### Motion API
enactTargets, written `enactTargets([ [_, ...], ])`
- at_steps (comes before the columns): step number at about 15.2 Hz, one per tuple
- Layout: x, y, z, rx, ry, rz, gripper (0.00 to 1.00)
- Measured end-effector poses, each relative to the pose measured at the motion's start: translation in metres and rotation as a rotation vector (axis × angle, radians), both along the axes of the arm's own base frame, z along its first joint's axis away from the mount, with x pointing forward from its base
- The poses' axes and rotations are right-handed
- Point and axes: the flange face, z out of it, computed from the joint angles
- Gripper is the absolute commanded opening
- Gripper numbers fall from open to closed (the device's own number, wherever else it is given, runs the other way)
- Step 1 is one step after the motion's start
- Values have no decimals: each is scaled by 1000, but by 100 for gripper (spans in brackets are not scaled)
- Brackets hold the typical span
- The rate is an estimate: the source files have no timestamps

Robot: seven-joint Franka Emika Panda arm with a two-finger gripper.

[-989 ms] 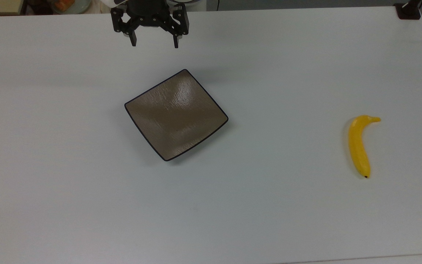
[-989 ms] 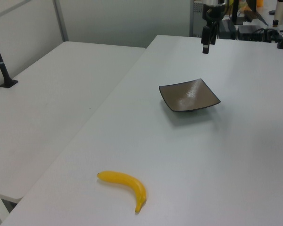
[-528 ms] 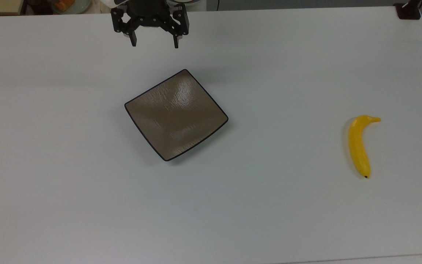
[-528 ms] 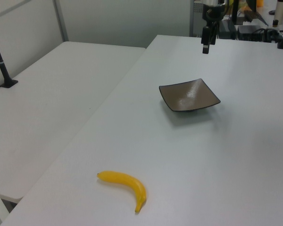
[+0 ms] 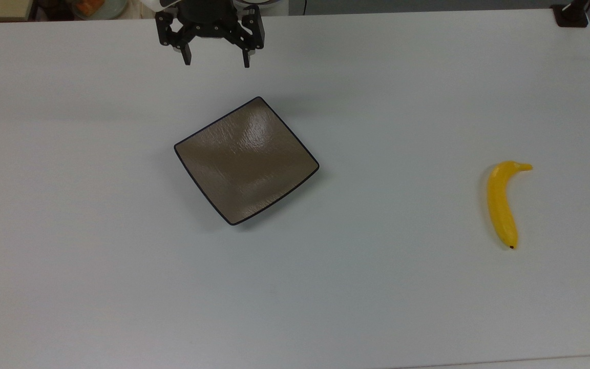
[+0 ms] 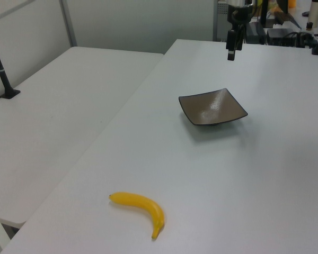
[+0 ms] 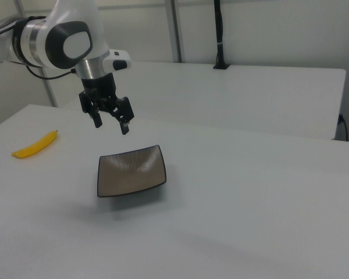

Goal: Bananas placed on a ceramic plate

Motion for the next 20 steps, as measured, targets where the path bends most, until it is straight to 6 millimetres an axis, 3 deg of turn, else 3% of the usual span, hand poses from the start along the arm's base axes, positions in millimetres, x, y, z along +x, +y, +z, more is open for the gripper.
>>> enactTargets([
  [10, 2, 0, -6, 0, 7, 0, 100],
  [15, 9, 2, -20, 3, -16, -2, 100],
  [20, 19, 49, -25, 28, -89, -64, 100],
])
